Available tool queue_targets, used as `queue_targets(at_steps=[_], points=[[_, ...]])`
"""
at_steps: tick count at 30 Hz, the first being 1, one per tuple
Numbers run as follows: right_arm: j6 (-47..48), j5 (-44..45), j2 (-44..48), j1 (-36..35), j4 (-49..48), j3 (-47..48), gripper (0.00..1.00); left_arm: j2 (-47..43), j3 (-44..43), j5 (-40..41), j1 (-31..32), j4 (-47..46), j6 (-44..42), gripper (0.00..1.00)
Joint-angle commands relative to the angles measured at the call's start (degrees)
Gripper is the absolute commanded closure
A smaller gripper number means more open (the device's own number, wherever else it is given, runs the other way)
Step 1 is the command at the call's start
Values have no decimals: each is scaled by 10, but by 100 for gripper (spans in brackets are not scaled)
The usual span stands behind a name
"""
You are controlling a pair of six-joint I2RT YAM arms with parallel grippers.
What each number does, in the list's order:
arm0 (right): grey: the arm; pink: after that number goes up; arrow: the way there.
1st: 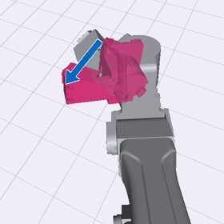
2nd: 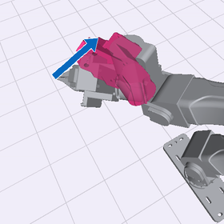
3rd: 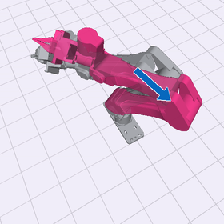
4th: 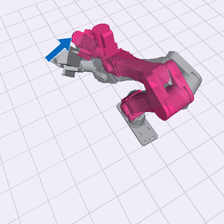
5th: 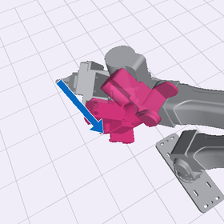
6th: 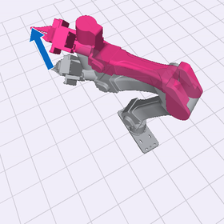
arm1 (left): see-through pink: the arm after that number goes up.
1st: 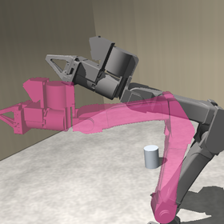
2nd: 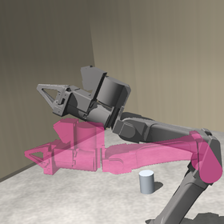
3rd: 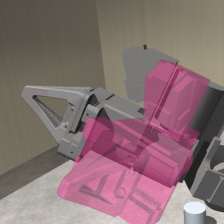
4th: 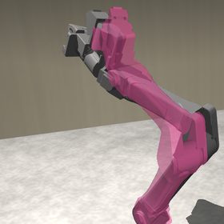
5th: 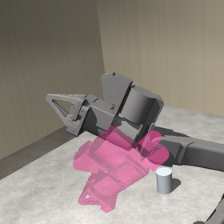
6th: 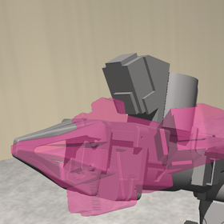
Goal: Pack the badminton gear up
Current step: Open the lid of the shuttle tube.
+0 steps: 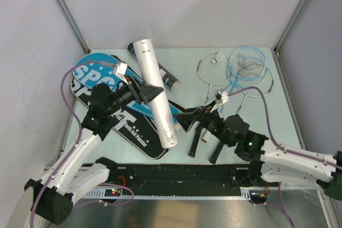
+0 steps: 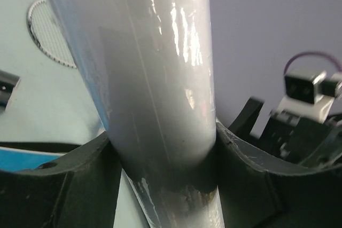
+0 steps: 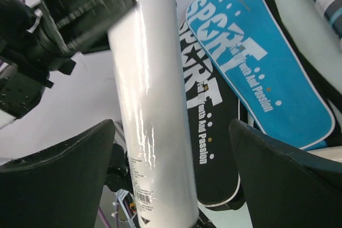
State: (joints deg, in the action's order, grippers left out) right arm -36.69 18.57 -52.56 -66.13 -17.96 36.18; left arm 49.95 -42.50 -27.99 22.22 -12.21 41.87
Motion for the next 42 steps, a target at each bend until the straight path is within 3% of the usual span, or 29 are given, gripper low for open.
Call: queue_targets(at_steps=[1,6,11,16,21,30,42], points=[[8,-20,81,32,93,10,8,10,-68,-84,-2,112,-114,51],[34,-111,121,126,212,75,15,16,-94,-116,-1,249,-203,52],[81,-274,93,276,321,182,20,31,-99,-117,26,325,-251,52],[84,-473,37,422,326,236,32,71,-119,-49,108,426,-342,51],[70,-625,-4,507,306,249,42,92,-111,-33,150,455,-381,51],[18,-712,-67,517,232,250,52,83,-114,-49,193,467,-400,51],[13,-704,-135,441,219,251,52,57,-111,-65,205,467,-410,52]])
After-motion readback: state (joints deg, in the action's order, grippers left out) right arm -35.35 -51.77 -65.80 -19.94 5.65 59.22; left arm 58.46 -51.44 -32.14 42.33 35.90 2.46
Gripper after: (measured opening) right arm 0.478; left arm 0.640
